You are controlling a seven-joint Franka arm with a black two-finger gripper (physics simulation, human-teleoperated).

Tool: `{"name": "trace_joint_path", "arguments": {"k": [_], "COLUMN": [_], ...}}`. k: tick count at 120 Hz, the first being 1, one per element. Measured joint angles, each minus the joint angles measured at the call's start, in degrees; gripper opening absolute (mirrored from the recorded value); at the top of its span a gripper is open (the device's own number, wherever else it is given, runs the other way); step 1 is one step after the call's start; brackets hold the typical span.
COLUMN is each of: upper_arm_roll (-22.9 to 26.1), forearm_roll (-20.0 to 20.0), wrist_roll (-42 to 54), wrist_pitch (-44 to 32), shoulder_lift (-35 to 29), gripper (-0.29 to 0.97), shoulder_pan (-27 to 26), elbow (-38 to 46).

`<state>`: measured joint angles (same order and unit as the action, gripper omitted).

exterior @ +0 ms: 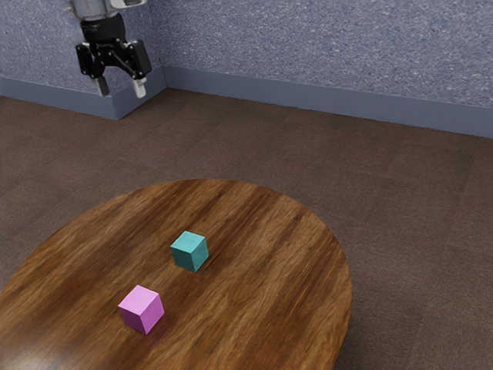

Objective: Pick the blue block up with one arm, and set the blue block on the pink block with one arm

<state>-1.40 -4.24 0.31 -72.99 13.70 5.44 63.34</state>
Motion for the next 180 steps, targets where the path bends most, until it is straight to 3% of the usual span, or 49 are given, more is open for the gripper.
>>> {"name": "trace_joint_path", "arguments": {"k": [28, 44, 56, 72, 94, 119, 145, 180], "upper_arm_roll": [0.53, 7.53, 11.23, 11.52, 11.52, 10.0, 8.72, 7.27], "forearm_roll": [0.62, 8.07, 11.66, 13.08, 12.65, 10.05, 8.6, 7.72], "wrist_roll": [-2.66, -2.85, -2.92, -2.77, -2.64, -2.71, -2.76, -2.67], "wrist_pitch": [0.98, 1.65, 1.73, 0.63, -9.72, -24.92, -38.08, -47.51], "shoulder_lift": [-0.99, -7.76, -5.5, -3.11, -2.62, -1.08, 2.94, 6.48], "gripper": [0.68, 0.68, 0.68, 0.68, 0.68, 0.68, 0.68, 0.68], "shoulder_pan": [0.23, -5.63, -8.18, -5.83, -3.81, -1.83, -2.22, -2.29], "elbow": [-0.51, -5.64, -5.82, -1.37, 17.11, 31.32, 37.75, 43.98]}}
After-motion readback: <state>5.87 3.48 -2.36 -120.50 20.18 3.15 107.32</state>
